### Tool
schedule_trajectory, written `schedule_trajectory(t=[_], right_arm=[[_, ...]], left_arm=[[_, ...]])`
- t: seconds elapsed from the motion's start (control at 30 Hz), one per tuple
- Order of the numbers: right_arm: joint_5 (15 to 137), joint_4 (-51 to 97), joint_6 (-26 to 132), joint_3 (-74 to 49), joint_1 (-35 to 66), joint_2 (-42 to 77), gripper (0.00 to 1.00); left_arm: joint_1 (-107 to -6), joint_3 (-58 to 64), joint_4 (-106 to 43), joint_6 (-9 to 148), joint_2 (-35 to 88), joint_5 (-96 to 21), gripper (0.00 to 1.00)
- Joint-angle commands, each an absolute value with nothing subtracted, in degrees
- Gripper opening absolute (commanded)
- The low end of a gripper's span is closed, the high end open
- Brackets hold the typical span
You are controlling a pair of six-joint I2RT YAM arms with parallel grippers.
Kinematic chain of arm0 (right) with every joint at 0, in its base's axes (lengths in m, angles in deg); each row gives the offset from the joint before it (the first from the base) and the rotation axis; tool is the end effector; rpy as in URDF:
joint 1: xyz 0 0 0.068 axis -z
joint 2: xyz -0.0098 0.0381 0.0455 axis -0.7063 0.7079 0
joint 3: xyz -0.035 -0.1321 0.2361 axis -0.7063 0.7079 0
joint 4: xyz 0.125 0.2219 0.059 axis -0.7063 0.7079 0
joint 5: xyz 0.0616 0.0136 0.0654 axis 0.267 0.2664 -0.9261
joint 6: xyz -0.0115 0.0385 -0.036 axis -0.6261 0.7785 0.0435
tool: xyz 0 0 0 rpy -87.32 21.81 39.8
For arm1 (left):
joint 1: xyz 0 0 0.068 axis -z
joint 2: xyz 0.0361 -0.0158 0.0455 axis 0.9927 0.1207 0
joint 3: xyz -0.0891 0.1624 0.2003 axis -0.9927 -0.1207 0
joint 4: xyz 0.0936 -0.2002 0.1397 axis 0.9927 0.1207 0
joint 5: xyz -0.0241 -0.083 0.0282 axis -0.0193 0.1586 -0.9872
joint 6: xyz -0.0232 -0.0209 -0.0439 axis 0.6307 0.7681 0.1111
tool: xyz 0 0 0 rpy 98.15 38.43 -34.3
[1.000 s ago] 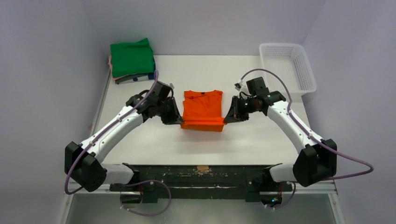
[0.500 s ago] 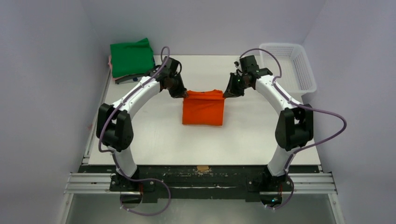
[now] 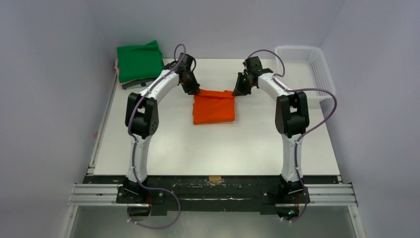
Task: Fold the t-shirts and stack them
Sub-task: Fold the long partially folded tshirt into a neat square, then smooth out wrinkles on the folded tshirt
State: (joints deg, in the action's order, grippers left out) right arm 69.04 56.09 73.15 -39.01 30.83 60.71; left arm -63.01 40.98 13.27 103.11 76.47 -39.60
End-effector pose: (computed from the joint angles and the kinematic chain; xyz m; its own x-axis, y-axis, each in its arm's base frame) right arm 0.4624 0.1253 0.2066 -0.8821 0.2320 -0.4101 0.0323 0.8981 0.4386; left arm 0.4539 -0.1700 0.2268 -0.8421 -0.4431 -0.3074 -0.2858 0.8500 -0.4425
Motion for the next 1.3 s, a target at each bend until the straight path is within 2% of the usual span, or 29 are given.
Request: schedule_trajectory(t=[0.0,0.07,0.1,0.17,0.33,0.5,0.67,0.8,0.93,1.13,1.27], right_arm=[[72.0,51.5,72.5,-45.1,32.1,66.8,0.29],[70.7,53.0,72.3,-48.8,32.1,68.6,0.49],[70.4,53.7,72.0,-49.8,32.1,68.3,0.56],[70.9,54.1,71.6,-49.8,32.1,65.8,0.62],[69.5,52.8,70.3,-37.6,32.0,53.4,0.66],[51.5,44.4,72.2,-22.2,31.0,41.8,0.7],[38.2,34.0,75.4,-15.4,26.8,39.6,0.72],[35.4,27.8,77.6,-14.0,25.0,42.3,0.72],[34.2,26.3,78.2,-13.3,25.0,47.1,0.71],[40.0,27.4,74.7,-10.9,25.9,55.4,0.7],[40.6,28.4,73.2,-9.8,27.0,59.8,0.69]], left_arm=[[-64.9,51.0,17.7,101.6,83.0,-41.3,0.34],[-65.3,55.0,19.6,101.0,84.6,-39.9,0.62],[-65.2,56.3,20.5,100.7,84.5,-39.6,0.71],[-65.2,55.4,20.5,100.5,82.1,-39.9,0.87],[-65.2,42.0,16.9,101.2,69.6,-40.5,0.99],[-65.0,30.9,16.2,102.1,58.3,-43.4,1.0],[-65.1,23.2,4.8,103.6,54.6,-31.8,1.0],[-65.0,26.0,2.1,105.0,61.0,-23.2,1.0],[-65.1,28.1,-2.1,107.2,68.4,-19.3,1.0],[-65.1,35.1,2.2,107.7,79.1,-23.7,1.0],[-65.1,36.9,5.6,107.3,81.3,-27.1,1.0]])
